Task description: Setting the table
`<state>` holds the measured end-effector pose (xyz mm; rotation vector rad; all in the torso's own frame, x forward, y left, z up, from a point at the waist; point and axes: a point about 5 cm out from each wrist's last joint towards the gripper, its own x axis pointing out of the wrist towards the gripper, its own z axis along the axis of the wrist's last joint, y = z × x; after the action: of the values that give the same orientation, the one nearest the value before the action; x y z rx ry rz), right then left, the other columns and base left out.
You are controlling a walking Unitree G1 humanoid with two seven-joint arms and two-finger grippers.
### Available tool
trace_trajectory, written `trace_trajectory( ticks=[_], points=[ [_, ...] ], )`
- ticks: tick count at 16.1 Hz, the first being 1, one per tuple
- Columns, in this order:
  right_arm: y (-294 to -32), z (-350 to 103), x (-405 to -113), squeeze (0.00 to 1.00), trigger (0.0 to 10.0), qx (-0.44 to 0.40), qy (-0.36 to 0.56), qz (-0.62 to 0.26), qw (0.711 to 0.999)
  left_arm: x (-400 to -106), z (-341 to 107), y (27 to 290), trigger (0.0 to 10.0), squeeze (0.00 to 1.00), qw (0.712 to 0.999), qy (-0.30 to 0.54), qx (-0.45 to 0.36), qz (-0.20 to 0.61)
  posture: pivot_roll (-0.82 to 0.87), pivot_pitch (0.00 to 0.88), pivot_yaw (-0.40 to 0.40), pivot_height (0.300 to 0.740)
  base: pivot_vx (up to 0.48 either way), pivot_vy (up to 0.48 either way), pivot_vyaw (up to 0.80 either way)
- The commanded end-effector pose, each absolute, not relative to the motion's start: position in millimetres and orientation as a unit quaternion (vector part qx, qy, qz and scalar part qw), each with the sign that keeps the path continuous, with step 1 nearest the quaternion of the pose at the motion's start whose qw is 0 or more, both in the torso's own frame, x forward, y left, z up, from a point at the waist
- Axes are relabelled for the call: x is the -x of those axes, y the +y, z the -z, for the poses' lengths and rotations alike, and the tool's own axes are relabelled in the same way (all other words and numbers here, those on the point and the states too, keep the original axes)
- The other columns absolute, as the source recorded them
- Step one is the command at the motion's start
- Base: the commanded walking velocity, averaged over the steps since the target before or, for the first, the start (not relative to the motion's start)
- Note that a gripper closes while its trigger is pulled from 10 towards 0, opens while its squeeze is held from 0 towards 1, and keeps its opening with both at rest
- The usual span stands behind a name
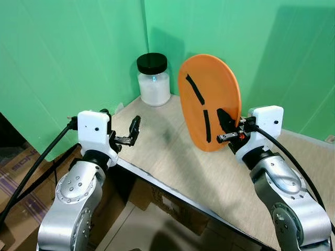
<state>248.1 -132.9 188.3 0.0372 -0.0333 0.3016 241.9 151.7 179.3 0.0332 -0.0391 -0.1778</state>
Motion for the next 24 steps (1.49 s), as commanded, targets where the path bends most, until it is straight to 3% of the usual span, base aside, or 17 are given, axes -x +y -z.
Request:
trace_trajectory(
  ticks=[1, 5, 24],
  points=[
    [-128.8, -199.8, -248.8, 0.0, 10.0, -0.022, -0.05, -0.164, 0.985, -242.1, -184.3, 150.6, 10.0, 0.0, 0.996, -0.026, -0.021, 0.088, -0.08, 0.0, 0.073, 0.74, 0.0, 0.0, 0.0],
    [-129.6, -200.4, -248.6, 0.0, 10.0, -0.027, -0.051, -0.163, 0.985, -243.5, -184.9, 149.7, 10.0, 0.0, 0.995, -0.025, -0.02, 0.093, -0.08, 0.0, 0.077, 0.74, 0.0, 0.0, 0.0],
    [-129.6, -201.8, -253.0, 0.0, 10.0, -0.01, -0.042, -0.179, 0.983, -244.2, -184.8, 146.1, 10.0, 0.0, 0.996, -0.028, -0.013, 0.088, -0.11, 0.0, 0.034, 0.74, -0.27, 0.0, 0.0]
  ],
)
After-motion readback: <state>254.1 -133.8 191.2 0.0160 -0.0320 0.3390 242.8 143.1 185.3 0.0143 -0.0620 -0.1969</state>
